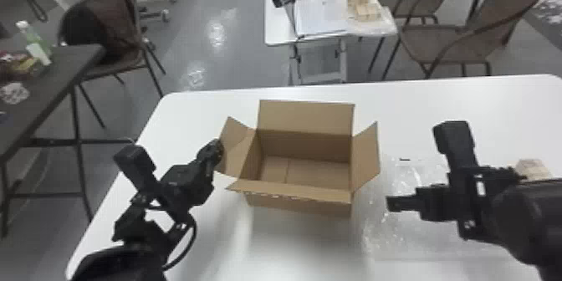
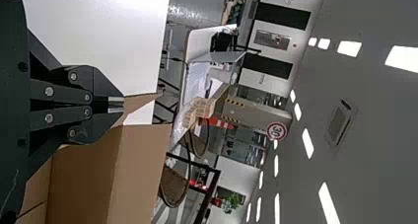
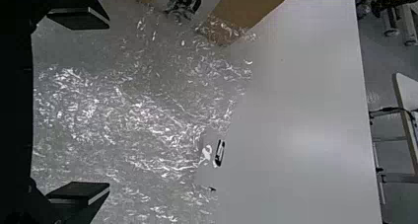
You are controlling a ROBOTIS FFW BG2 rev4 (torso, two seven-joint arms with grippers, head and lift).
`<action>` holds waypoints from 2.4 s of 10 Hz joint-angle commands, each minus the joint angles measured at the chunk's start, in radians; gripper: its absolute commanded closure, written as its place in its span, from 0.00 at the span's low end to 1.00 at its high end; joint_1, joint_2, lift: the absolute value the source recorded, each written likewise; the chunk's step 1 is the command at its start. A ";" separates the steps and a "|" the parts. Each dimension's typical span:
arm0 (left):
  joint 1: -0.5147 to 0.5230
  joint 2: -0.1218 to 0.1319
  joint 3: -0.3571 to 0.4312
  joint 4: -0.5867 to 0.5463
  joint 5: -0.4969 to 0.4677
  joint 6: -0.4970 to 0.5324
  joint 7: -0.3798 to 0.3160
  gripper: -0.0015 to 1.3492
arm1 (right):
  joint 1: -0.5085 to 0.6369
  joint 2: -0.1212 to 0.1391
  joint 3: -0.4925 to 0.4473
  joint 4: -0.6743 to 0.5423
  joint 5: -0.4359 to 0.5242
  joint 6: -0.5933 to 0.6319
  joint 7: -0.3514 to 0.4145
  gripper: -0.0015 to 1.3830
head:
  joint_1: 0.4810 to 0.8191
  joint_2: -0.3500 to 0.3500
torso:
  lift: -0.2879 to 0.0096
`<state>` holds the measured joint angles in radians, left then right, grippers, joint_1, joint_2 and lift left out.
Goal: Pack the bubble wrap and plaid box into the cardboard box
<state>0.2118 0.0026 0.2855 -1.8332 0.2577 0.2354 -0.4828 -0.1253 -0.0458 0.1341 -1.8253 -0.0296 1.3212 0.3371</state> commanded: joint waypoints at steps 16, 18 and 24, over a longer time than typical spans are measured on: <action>0.000 0.011 -0.003 0.014 0.012 -0.002 0.006 0.89 | -0.037 0.047 -0.074 0.087 0.741 -0.066 0.806 0.89 | 0.63 0.65 | 0.56; 0.001 0.013 0.003 0.014 0.011 -0.005 0.012 0.89 | -0.039 0.047 -0.074 -0.019 0.689 -0.056 0.806 0.89 | 0.63 0.69 | 0.56; 0.001 0.013 0.008 0.022 0.008 -0.011 0.023 0.89 | -0.076 0.047 -0.068 -0.273 0.599 -0.010 0.806 0.89 | 0.63 0.74 | 0.56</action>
<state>0.2135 0.0153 0.2936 -1.8126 0.2660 0.2252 -0.4598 -0.1947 -0.0031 0.0640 -2.0771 0.5748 1.3087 1.1433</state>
